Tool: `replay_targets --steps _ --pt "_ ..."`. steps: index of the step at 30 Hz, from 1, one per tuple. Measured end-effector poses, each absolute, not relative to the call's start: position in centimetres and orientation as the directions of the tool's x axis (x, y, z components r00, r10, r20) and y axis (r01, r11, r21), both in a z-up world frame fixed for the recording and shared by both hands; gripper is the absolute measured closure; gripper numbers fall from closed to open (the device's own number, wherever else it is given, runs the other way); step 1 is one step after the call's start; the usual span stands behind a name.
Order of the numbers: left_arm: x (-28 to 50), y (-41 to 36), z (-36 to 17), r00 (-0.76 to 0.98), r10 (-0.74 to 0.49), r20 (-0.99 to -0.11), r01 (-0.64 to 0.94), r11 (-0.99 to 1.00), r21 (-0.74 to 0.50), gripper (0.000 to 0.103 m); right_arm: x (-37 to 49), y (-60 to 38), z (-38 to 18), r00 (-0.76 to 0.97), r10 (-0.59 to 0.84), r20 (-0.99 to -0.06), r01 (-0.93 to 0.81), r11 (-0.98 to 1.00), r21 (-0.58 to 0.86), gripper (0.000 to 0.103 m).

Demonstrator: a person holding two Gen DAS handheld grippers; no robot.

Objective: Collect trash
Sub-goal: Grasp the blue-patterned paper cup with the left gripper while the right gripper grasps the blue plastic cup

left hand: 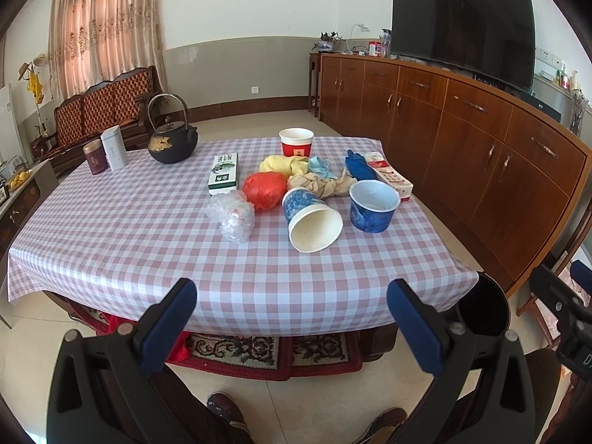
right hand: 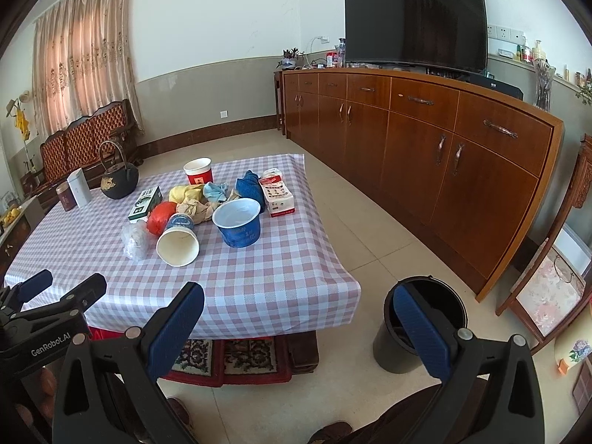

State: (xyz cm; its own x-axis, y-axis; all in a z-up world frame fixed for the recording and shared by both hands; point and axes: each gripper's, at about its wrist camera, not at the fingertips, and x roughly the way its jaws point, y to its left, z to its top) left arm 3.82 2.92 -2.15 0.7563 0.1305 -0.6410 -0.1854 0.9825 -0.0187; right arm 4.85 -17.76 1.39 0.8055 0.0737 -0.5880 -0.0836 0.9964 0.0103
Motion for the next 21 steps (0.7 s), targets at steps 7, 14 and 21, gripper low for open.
replay_targets --steps 7,14,21 --pt "6.7 3.4 -3.9 0.747 0.122 -0.654 -0.163 0.987 -0.003 0.011 8.2 -16.4 -0.2 0.786 0.101 -0.61 -0.109 0.994 0.023 0.0" --pt "9.9 3.9 -5.6 0.73 0.098 -0.676 -0.132 0.991 0.001 0.031 11.7 -15.2 -1.7 0.762 0.124 -0.635 -0.131 0.991 0.036 0.0" --pt "12.7 4.3 -7.1 0.723 0.101 -0.684 -0.134 0.991 0.005 0.031 15.2 -13.4 -3.1 0.738 0.158 -0.656 -0.163 0.985 0.054 0.0"
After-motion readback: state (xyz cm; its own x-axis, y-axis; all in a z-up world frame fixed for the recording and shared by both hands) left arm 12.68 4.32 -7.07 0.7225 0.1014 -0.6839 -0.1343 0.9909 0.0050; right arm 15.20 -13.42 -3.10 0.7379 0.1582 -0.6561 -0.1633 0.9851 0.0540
